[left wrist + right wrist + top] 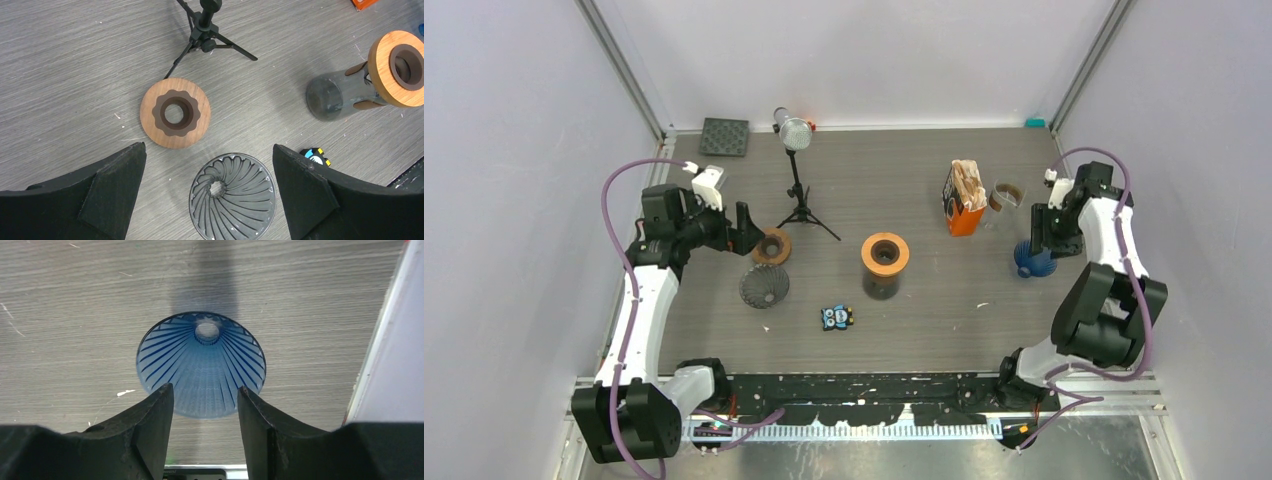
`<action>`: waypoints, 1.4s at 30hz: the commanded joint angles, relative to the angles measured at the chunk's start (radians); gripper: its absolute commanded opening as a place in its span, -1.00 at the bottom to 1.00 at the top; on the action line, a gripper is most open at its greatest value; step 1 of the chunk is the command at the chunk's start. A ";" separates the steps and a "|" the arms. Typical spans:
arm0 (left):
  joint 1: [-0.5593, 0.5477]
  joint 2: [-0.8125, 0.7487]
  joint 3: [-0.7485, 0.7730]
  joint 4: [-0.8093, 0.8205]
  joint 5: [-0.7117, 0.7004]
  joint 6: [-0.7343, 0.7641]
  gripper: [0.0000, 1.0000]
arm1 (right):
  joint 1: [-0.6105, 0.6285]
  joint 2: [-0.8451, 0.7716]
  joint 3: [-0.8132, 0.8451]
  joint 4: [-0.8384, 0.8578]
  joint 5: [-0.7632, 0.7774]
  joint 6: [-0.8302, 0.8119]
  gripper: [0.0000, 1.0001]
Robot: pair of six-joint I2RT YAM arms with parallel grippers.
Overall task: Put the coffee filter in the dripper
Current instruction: Pick up the coffee dripper from the center of the board.
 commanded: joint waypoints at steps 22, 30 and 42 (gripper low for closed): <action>0.003 -0.007 -0.001 0.036 0.016 0.000 0.99 | -0.108 0.109 0.017 0.042 -0.171 -0.080 -0.30; 0.004 0.003 0.003 0.041 0.022 -0.001 0.99 | -0.108 0.051 0.043 0.024 -0.150 -0.072 -0.33; 0.003 0.001 0.018 0.044 -0.022 -0.023 0.99 | -0.112 -0.042 -0.018 0.094 -0.034 -0.117 0.25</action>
